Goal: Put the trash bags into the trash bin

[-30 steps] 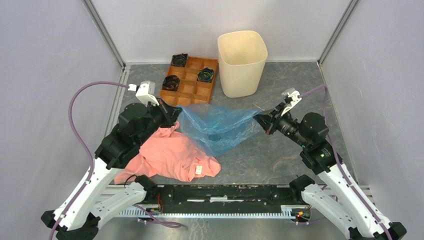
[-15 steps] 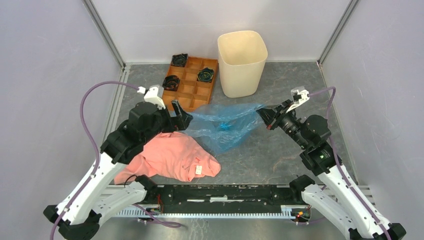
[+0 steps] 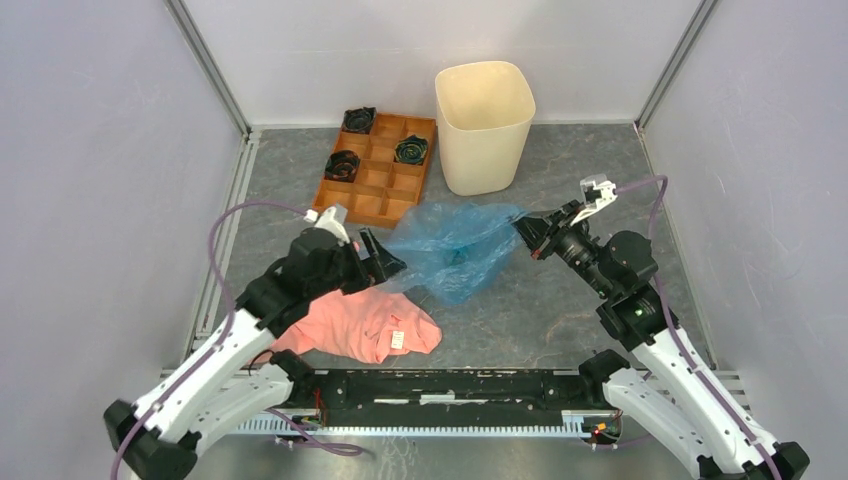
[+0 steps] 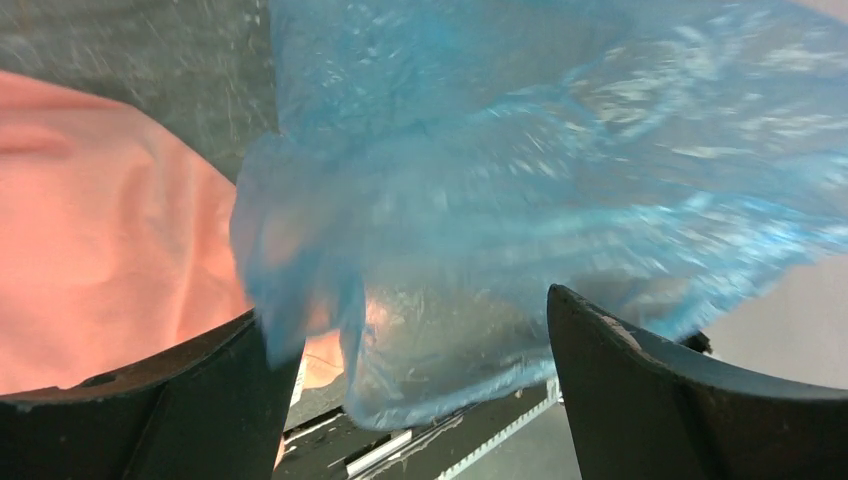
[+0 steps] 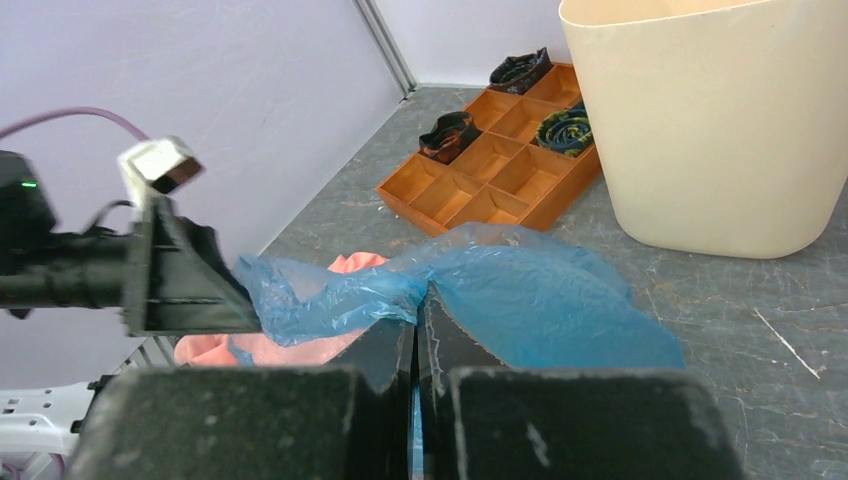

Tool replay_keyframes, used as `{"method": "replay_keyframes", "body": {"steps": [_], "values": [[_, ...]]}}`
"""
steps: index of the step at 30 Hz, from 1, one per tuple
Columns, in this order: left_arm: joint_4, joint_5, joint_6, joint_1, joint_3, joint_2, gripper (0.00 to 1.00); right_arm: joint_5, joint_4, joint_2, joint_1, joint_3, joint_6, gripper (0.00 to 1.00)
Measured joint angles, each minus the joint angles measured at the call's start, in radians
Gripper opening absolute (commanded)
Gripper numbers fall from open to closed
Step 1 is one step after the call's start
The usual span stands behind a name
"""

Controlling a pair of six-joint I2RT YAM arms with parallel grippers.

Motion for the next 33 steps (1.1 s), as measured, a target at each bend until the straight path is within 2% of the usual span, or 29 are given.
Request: {"method": "replay_keyframes", "body": {"steps": [2, 3, 6, 7, 9, 10, 12, 16, 20, 24, 27, 33], "values": [[0.050, 0.035, -0.026, 0.000, -0.032, 0.064, 0.84, 0.000, 0.000, -0.013, 0.000, -0.010, 0.003, 0.01], [0.072, 0.045, -0.034, 0.000, -0.038, 0.099, 0.76, 0.000, 0.000, -0.019, 0.000, -0.013, 0.005, 0.01], [0.135, 0.073, -0.050, 0.000, -0.051, 0.177, 0.45, 0.001, -0.001, -0.034, 0.000, -0.018, 0.011, 0.01], [0.148, 0.077, -0.052, 0.000, -0.052, 0.190, 0.38, 0.001, -0.001, -0.037, 0.000, -0.019, 0.011, 0.01], [0.165, 0.075, -0.048, 0.000, -0.051, 0.196, 0.11, 0.000, -0.001, -0.041, 0.000, -0.019, 0.011, 0.01], [0.162, 0.068, -0.040, 0.000, -0.044, 0.192, 0.04, 0.000, -0.002, -0.042, 0.000, -0.019, 0.010, 0.01], [0.152, 0.042, -0.027, 0.000, -0.023, 0.172, 0.02, 0.000, -0.013, -0.043, 0.000, -0.019, -0.005, 0.06], [0.108, -0.072, 0.010, -0.001, 0.046, 0.074, 0.02, 0.000, -0.059, -0.033, 0.000, -0.019, -0.055, 0.23], [0.069, -0.205, 0.061, -0.001, 0.093, -0.045, 0.02, 0.002, -0.133, 0.011, 0.000, -0.011, -0.124, 0.56], [0.024, -0.318, 0.101, -0.001, 0.101, -0.118, 0.02, 0.022, -0.248, 0.100, 0.000, 0.052, -0.225, 0.75], [-0.003, -0.388, 0.147, -0.001, 0.101, -0.130, 0.02, 0.068, -0.333, 0.169, 0.000, 0.142, -0.297, 0.82], [-0.032, -0.482, 0.236, -0.001, 0.101, -0.084, 0.02, 0.108, -0.369, 0.251, 0.000, 0.290, -0.400, 0.93]]}}
